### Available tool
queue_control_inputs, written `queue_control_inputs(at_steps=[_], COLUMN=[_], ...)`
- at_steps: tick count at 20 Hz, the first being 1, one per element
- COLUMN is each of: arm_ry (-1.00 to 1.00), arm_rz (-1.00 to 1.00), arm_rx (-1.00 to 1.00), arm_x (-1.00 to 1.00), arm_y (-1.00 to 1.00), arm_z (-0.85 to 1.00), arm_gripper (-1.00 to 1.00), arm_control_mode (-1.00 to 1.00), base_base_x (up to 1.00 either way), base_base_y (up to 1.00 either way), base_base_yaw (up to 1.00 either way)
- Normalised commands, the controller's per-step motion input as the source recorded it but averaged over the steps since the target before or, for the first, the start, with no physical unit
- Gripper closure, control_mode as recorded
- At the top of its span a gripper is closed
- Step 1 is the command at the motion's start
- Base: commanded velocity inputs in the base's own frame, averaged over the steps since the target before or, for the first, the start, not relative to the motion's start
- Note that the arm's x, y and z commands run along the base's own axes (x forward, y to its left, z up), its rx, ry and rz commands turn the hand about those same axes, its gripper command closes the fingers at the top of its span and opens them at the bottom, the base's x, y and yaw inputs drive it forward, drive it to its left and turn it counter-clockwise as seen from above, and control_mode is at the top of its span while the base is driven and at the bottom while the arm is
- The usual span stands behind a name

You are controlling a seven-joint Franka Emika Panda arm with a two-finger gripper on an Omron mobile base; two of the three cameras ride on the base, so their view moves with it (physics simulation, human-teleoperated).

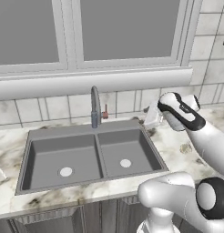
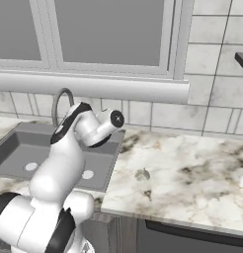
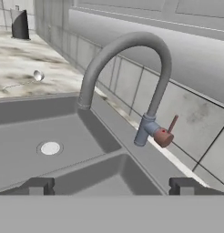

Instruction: Turn on the sink faucet. Then move the garlic from the counter to the sink. Turn off the sink. Move the vegetable from the sink to the pot next to the stove. Finally move the pot to the rear left burner.

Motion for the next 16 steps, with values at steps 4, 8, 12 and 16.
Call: queue_control_inputs(at_steps=[4,8,12,16], arm_ry=[0.0,-0.03,-0.05,-0.08], arm_rz=[-0.01,0.0,0.0,0.0], arm_rx=[0.0,0.0,0.0,0.0], arm_x=[0.56,0.42,0.32,0.26], arm_y=[0.17,0.25,0.26,0.24], arm_z=[-0.13,-0.13,-0.08,-0.07], arm_gripper=[-1.0,-1.0,-1.0,-1.0], arm_control_mode=[-1.0,-1.0,-1.0,-1.0], base_base_x=[0.0,0.0,0.0,0.0], base_base_y=[0.0,0.0,0.0,0.0], base_base_yaw=[0.0,0.0,0.0,0.0])
